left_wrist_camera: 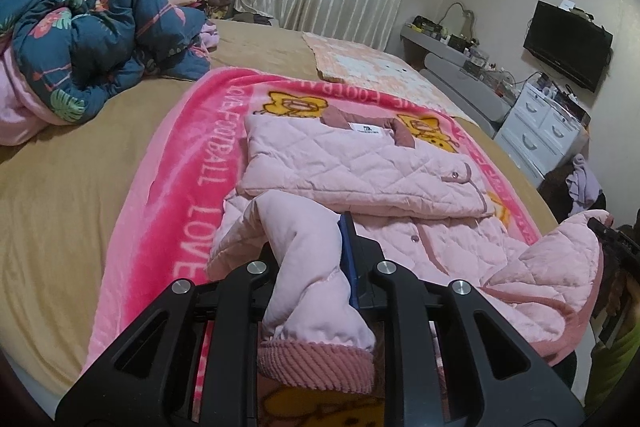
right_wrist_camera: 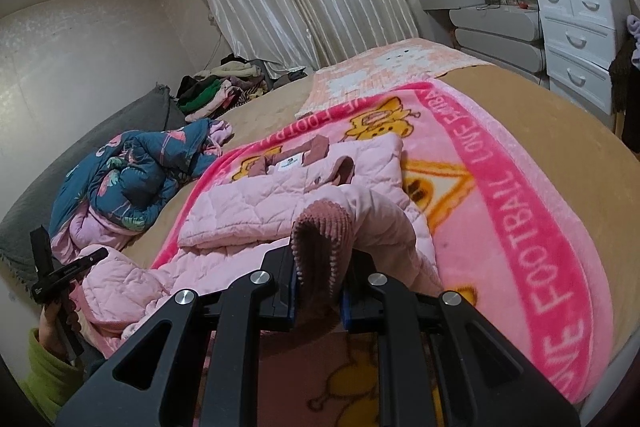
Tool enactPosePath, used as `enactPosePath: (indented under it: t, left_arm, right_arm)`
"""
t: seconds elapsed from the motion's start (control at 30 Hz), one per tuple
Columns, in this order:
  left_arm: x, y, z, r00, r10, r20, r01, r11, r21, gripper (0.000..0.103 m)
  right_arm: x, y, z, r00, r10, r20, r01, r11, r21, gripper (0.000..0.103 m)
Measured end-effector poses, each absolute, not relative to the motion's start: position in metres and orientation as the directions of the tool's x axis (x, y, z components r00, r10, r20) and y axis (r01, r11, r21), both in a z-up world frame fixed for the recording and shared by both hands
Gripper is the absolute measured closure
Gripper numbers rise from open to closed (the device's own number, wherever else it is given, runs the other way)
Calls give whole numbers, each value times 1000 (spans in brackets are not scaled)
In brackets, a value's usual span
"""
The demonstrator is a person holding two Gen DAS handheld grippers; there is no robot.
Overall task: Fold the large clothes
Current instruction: 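Lift the hem with both grippers and fold it toward the collar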
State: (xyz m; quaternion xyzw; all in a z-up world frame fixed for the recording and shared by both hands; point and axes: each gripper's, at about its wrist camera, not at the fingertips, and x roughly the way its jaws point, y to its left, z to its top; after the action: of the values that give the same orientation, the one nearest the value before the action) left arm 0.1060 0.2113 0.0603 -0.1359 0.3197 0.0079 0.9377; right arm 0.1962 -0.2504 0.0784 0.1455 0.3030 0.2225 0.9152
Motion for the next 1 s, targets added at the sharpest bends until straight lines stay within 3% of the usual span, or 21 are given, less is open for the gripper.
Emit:
enactPosePath:
  t: [0.5, 1.0]
  left_arm:
    - [145, 232, 95, 823, -58, -565, -127, 951, -282, 90]
    - [190, 246, 84, 815, 6, -580, -168, 960, -226, 90]
  right_arm:
    - [236, -240, 123, 766, 478, -431, -324, 865, 383, 89]
    - [291, -220, 123, 783, 440, -440, -299, 886, 353, 89]
